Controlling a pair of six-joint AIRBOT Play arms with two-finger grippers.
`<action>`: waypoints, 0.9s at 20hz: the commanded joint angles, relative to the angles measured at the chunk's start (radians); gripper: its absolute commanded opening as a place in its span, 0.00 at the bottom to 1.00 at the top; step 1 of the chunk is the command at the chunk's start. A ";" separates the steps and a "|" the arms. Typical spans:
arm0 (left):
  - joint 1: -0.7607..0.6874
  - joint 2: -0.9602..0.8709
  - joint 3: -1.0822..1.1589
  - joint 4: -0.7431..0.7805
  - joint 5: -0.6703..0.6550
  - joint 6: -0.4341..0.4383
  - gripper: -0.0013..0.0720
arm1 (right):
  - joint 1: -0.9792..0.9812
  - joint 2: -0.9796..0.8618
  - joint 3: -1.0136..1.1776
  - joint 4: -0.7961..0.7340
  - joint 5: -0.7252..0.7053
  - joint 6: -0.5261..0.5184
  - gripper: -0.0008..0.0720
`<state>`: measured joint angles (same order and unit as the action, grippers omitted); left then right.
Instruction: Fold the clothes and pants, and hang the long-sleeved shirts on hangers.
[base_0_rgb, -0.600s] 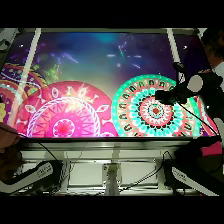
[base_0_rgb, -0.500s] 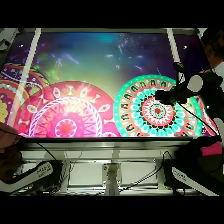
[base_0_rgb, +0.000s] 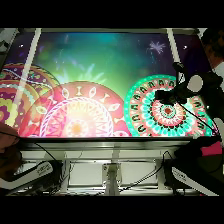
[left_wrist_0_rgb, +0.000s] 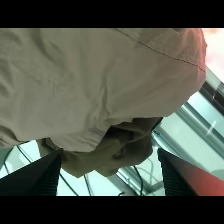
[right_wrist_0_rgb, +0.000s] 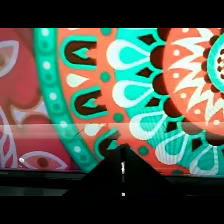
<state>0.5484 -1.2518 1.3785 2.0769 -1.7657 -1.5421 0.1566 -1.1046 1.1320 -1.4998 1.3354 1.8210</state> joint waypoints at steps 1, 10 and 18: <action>0.004 -0.031 -0.037 -0.013 0.026 0.050 0.97 | 0.000 0.001 0.000 0.001 0.000 0.000 0.02; 0.007 -0.143 -0.060 0.063 0.097 0.086 0.97 | 0.000 0.001 0.000 0.000 0.000 0.000 0.03; 0.069 -0.196 -0.081 0.070 0.103 0.091 0.96 | 0.000 0.001 0.000 0.000 0.000 0.000 0.03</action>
<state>0.5968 -1.4330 1.3067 2.1429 -1.6680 -1.4544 0.1566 -1.1046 1.1320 -1.4994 1.3350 1.8206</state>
